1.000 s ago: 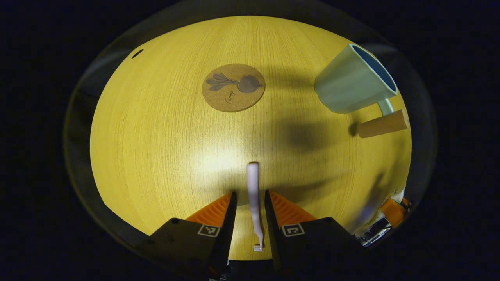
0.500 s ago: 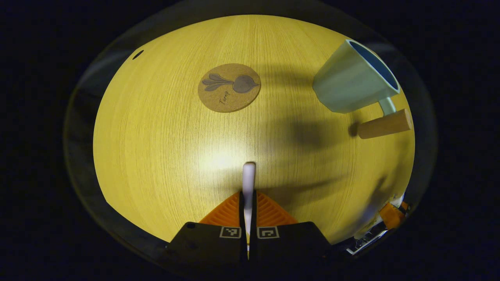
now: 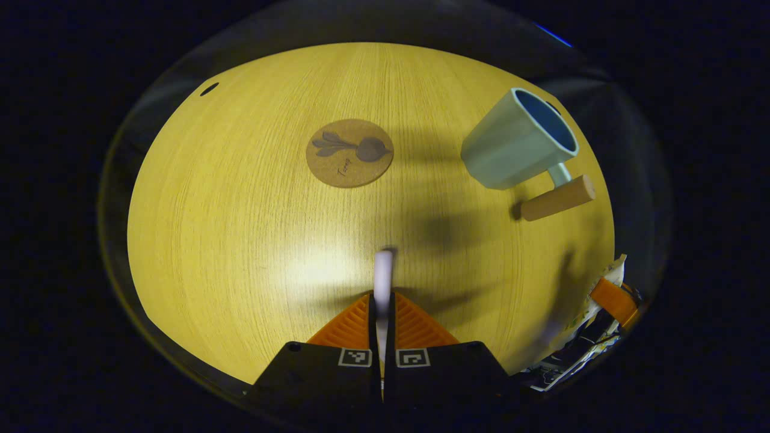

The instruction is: Put the toothbrush and toothpaste on the desktop into the cup, then pick up the cup and place it on the coaster on the desktop.

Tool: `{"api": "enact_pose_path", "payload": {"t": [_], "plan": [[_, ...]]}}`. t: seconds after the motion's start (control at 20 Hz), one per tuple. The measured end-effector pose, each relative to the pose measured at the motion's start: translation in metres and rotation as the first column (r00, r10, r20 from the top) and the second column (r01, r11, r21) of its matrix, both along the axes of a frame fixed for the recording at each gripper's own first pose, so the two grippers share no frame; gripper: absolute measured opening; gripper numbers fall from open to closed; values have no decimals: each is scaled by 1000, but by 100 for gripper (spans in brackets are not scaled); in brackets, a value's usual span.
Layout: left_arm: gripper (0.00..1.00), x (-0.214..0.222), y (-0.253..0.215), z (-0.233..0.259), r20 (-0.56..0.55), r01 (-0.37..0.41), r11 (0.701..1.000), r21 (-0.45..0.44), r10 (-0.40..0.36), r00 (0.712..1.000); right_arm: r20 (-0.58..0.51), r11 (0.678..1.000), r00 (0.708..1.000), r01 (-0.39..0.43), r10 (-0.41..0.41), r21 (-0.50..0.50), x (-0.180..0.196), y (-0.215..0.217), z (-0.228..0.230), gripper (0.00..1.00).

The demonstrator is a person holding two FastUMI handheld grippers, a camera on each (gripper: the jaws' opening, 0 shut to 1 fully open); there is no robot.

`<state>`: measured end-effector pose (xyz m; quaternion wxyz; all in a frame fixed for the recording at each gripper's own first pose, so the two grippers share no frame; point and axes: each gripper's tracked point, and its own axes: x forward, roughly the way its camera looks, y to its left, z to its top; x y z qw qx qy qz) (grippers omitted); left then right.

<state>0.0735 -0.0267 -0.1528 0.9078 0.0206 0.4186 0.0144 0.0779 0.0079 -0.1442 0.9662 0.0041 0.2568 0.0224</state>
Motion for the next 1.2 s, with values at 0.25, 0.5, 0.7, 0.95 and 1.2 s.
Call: {"api": "enact_pose_path", "payload": {"t": [0.25, 0.5, 0.7, 0.95, 1.2], "plan": [[0, 17, -5, 74, 277, 69, 997, -32, -58, 959, 271, 993, 958, -108, 94, 38, 9, 46, 78, 16], [0, 27, -26, 156, 510, 194, 981, 3, -168, 843, 456, 980, 871, -201, 183, -9, 14, 86, 136, 16], [0, 30, -62, 207, 610, 329, 944, -8, -257, 750, 529, 973, 827, -231, 190, 11, 25, 110, 165, 16], [0, 44, -88, 252, 742, 417, 908, 34, -303, 599, 618, 973, 766, -231, 178, 7, 63, 134, 189, 16], [0, 57, -98, 290, 856, 462, 887, 4, -241, 456, 669, 978, 729, -210, 145, 17, 107, 135, 188, 16]]}}
